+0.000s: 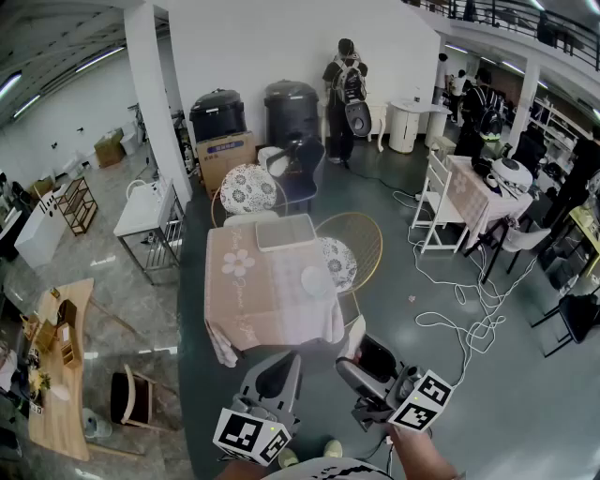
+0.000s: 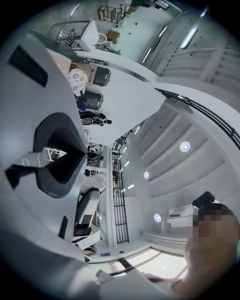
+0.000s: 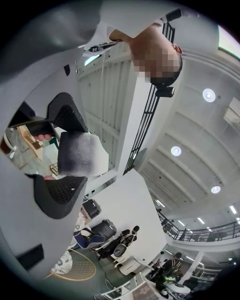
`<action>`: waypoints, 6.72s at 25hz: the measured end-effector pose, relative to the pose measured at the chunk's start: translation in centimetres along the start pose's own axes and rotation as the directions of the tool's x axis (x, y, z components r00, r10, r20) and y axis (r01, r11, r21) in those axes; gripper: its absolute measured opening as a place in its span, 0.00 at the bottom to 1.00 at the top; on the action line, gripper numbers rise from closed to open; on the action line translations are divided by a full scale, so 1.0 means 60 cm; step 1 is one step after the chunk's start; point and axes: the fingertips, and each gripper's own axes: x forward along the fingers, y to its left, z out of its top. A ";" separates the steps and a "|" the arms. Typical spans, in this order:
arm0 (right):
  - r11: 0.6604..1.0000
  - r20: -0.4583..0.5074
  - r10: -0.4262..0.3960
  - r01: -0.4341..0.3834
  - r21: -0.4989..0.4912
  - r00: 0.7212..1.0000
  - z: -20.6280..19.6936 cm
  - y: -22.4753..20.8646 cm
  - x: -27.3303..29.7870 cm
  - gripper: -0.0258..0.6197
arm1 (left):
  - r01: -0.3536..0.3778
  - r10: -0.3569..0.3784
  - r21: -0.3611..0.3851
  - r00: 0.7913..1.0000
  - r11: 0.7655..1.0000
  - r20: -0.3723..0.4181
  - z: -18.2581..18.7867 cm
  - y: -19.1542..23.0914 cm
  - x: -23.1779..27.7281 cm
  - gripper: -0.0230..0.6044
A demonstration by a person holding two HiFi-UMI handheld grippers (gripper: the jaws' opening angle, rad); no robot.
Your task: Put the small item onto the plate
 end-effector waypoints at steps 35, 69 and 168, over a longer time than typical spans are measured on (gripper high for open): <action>0.984 0.049 0.027 -0.035 0.174 0.998 0.024 -0.099 -0.060 0.48 | -0.096 0.097 0.022 0.995 0.995 -0.037 -0.048 -0.015 0.061 0.04; 0.964 -0.089 -0.249 0.256 0.072 0.964 -0.103 -0.446 0.301 0.48 | 0.095 -0.094 0.006 0.992 0.995 -0.086 -0.113 0.388 0.386 0.04; 0.834 -0.521 -0.546 0.482 -0.266 0.656 -0.361 -0.862 0.347 0.10 | 0.051 -0.116 -0.162 0.899 0.985 -0.422 -0.456 0.537 0.613 0.04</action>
